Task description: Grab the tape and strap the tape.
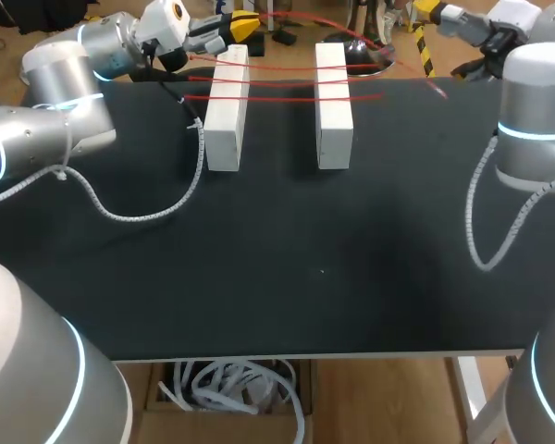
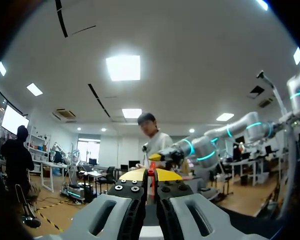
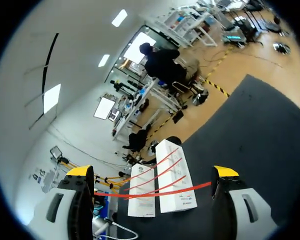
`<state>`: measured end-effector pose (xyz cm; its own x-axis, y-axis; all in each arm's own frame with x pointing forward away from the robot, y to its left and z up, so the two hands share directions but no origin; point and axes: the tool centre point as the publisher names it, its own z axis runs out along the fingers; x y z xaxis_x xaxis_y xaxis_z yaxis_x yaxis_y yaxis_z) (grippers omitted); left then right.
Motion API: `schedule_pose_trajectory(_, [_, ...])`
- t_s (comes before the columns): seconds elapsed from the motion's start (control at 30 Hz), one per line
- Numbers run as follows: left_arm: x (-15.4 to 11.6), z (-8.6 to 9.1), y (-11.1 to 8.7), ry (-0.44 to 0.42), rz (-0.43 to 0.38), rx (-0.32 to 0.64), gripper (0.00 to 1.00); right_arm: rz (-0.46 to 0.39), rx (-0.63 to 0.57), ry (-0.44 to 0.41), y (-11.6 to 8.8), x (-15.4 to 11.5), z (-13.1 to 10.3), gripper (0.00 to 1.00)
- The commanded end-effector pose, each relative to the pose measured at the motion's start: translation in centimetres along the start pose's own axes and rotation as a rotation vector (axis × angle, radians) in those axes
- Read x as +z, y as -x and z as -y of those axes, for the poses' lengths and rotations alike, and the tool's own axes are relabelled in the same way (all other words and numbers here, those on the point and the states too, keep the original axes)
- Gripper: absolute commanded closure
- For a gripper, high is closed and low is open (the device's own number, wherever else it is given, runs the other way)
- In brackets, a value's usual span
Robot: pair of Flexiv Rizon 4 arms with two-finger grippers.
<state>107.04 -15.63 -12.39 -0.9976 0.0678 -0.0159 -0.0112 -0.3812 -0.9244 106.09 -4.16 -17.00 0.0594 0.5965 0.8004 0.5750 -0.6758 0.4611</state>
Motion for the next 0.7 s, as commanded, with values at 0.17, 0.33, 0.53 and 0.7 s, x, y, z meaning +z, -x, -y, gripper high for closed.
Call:
schedule_pose_trajectory(0.17, [0.0,0.0,0.1,0.0,-0.003,-0.001,1.0,-0.085,0.002,0.057,0.7,-0.3,0.4,0.0])
schedule_pose_trajectory(0.33, [0.0,0.0,0.1,0.0,-0.003,-0.001,1.0,-0.085,0.002,0.057,0.7,-0.3,0.4,0.0])
schedule_pose_trajectory(0.53, [0.0,0.0,0.1,0.0,-0.003,-0.001,1.0,-0.064,0.134,0.074,0.2,-0.9,2.2,0.0])
schedule_pose_trajectory(0.7, [0.0,0.0,0.1,0.0,-0.003,-0.001,1.0,-0.015,0.178,0.089,-0.2,-2.5,3.4,0.0])
